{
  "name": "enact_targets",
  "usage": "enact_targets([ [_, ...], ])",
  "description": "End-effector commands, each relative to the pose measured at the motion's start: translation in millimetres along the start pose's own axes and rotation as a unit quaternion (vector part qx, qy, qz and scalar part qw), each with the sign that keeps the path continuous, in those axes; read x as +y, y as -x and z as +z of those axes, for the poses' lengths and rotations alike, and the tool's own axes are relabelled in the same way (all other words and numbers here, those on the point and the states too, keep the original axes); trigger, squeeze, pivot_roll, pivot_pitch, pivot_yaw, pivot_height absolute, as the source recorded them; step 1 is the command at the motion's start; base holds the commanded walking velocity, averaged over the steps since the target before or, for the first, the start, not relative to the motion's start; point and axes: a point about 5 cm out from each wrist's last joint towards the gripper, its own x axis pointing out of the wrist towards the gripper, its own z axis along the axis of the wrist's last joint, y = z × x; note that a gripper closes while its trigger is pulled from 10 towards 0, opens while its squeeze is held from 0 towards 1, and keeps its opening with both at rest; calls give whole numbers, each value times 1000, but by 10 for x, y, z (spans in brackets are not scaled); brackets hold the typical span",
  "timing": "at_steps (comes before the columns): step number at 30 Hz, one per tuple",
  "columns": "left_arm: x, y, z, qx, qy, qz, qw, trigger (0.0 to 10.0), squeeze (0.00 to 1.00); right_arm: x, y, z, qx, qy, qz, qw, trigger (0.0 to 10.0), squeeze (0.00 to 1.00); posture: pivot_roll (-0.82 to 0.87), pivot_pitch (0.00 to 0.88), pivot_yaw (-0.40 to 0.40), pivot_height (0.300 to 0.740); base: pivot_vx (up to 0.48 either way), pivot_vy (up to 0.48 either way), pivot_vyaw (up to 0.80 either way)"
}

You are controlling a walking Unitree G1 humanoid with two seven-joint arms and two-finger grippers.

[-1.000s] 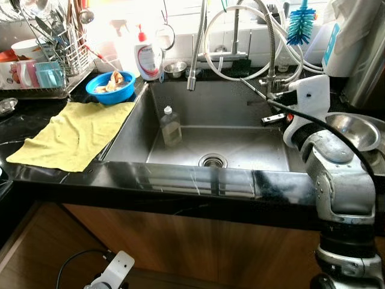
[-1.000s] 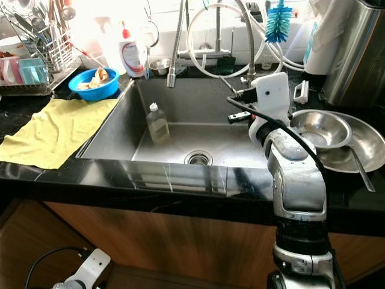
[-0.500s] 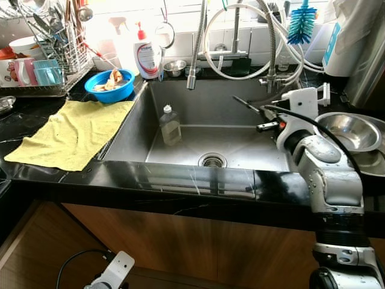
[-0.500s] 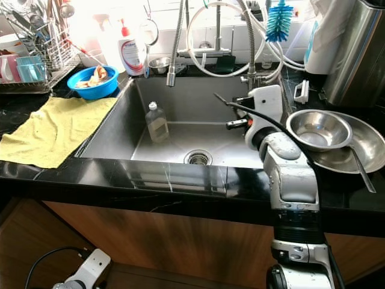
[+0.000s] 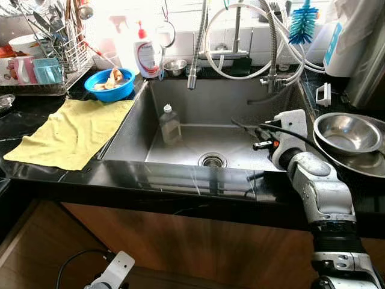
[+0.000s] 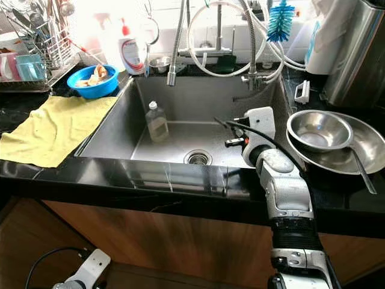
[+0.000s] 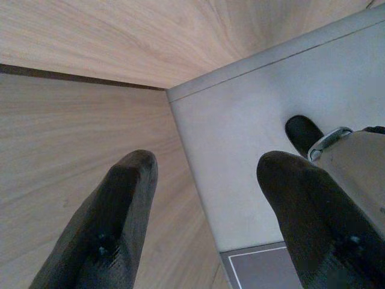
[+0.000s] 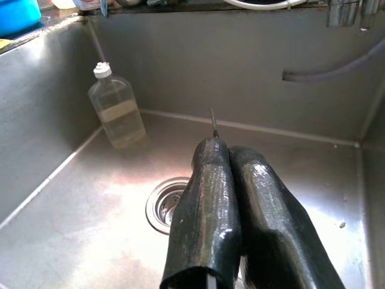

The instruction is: Kitchen organization

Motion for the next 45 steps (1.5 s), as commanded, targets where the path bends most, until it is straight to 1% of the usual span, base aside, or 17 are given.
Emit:
enact_targets([
  [1, 17, 10, -43, 7, -1, 2, 1000, 10000, 0, 39, -15, 9, -6, 0, 7, 1000, 10000, 0, -135, 0, 91, 740, 0, 0, 0],
  [2, 18, 10, -44, 7, -1, 2, 1000, 10000, 0, 40, -16, 13, -7, -1, 8, 1000, 10000, 0, -136, 0, 93, 740, 0, 0, 0],
  [3, 19, 10, -45, 7, -1, 2, 1000, 10000, 0, 42, -16, 24, -10, -1, 9, 1000, 10000, 267, -137, 0, 94, 740, 0, 0, 0],
  [4, 20, 11, -45, 7, -1, 2, 1000, 10000, 0, 42, -20, 30, -12, -1, 9, 1000, 10000, 267, -137, 0, 94, 740, 0, 0, 0],
  [5, 20, 10, -44, 7, -2, 2, 1000, 10000, 0, 39, -23, 39, -14, 0, 8, 1000, 10000, 937, -137, 0, 94, 740, 0, 0, 0],
  [6, 20, 10, -43, 7, -2, 2, 1000, 10000, 0, 36, -25, 44, -15, 0, 8, 1000, 10000, 937, -137, 0, 94, 740, 0, 0, 0],
  [7, 19, 10, -42, 7, -3, 1, 1000, 10000, 0, 34, -26, 49, -16, 1, 8, 1000, 10000, 1000, -137, 0, 94, 740, 0, 0, 0],
  [21, 24, 8, -32, 7, -5, 1, 1000, 10000, 0, 67, -32, 17, -15, 16, 4, 1000, 10000, 1000, -133, 0, 97, 740, 0, 0, 0],
  [22, 26, 8, -31, 6, -5, 1, 1000, 10000, 0, 70, -15, 79, -34, 47, -8, 998, 10000, 0, -134, 0, 98, 740, 0, 0, 0],
  [25, 28, 7, -29, 6, -5, 2, 1000, 10000, 0, 66, 25, 165, -59, 82, -32, 994, 10000, 0, -134, 0, 98, 740, 0, 0, 0],
  [27, 29, 7, -26, 6, -5, 2, 1000, 10000, 0, 62, 140, 289, -95, 121, -75, 985, 10000, 0, -134, 0, 99, 740, 0, 0, 0],
  [33, 27, 5, -20, 6, -5, 1, 1000, 10000, 0, 129, 350, 332, -119, 184, -94, 971, 10000, 0, -140, 0, 101, 740, 0, 0, 0],
  [37, 26, 4, -16, 6, -4, 1, 1000, 10000, 0, 70, 618, 346, -117, 270, -127, 947, 10000, 0, -148, 0, 99, 740, 0, 0, 0],
  [38, 26, 4, -16, 6, -4, 1, 1000, 10000, 0, 70, 618, 346, -117, 270, -127, 947, 10000, 0, -148, 0, 99, 740, 0, 0, 0],
  [41, 30, 2, -7, 5, -5, 1, 1000, 10000, 0, -39, 903, 377, -95, 388, -151, 904, 10000, 0, -157, 0, 100, 740, 0, 0, 0],
  [43, 31, 2, -6, 5, -5, 1, 1000, 10000, 0, -46, 933, 380, -94, 407, -149, 896, 10000, 0, -157, 0, 100, 740, 0, 0, 0],
  [45, 31, 1, -3, 5, -6, 0, 1000, 10000, 0, -71, 1010, 362, -83, 439, -145, 883, 10000, 0, -163, 0, 102, 740, 0, 0, 0],
])
